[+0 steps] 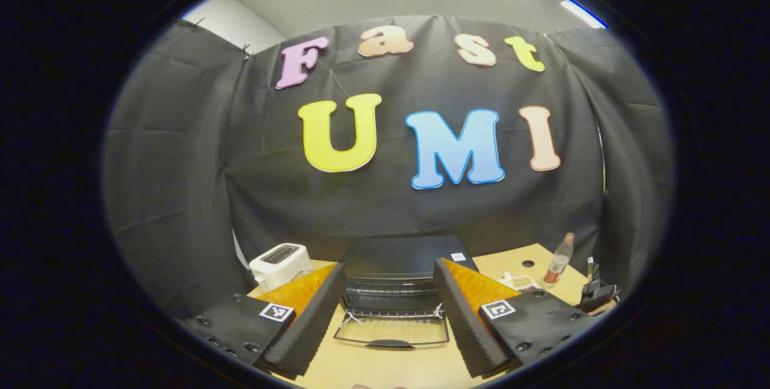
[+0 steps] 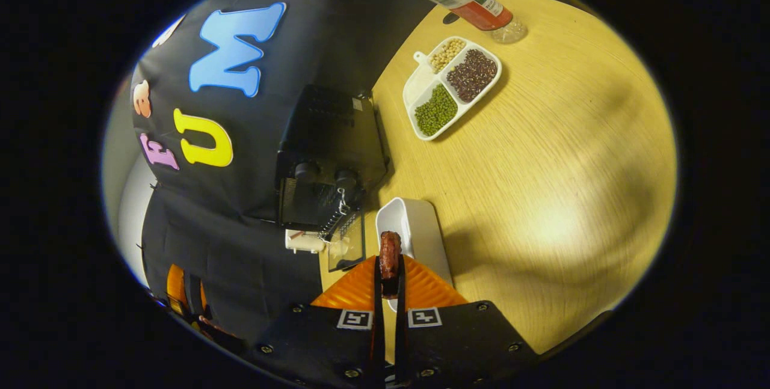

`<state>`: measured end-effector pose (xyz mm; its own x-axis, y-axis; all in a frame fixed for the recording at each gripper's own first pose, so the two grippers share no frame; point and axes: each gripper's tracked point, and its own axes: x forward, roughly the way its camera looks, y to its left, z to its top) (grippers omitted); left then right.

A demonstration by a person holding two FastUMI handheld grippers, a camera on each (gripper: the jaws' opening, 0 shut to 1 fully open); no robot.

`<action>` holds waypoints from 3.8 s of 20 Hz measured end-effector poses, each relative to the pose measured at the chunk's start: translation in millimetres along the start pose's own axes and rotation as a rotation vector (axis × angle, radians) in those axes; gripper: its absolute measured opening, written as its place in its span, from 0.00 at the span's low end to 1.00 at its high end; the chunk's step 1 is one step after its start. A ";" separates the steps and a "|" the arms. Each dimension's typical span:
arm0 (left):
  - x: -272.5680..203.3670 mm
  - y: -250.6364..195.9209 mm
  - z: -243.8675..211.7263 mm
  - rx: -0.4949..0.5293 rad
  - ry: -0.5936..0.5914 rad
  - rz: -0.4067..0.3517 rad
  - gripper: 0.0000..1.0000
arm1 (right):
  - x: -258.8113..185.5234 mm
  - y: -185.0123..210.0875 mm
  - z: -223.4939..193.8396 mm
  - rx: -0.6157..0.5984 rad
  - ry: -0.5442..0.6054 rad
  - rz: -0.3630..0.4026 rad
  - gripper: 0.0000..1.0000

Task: Open the electric oven with the left hand, put the food in, and close the electric oven.

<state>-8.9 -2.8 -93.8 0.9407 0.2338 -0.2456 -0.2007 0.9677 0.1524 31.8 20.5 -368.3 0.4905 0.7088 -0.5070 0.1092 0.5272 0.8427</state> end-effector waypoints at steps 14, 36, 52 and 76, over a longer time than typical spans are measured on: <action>8.0 45.2 7.7 -0.045 -0.067 -0.169 0.95 | 6.4 152.4 -24.9 -0.064 -0.109 0.191 0.07; 16.3 187.6 -33.8 0.005 0.028 -0.201 0.98 | 234.7 176.6 -3.8 0.233 -0.389 0.171 0.07; 33.8 178.6 -58.3 -0.076 0.077 -0.220 1.00 | 235.2 139.4 11.9 0.196 -0.536 -0.171 0.80; 42.3 81.7 -3.8 -0.074 -0.090 -0.196 1.00 | -128.9 314.3 30.7 -0.988 -1.016 -0.302 0.96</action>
<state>13.4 86.5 -95.4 0.9837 0.0347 -0.1766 -0.0283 0.9989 0.0384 29.4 80.5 -32.5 0.9928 0.1036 0.0601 -0.1066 0.9931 0.0489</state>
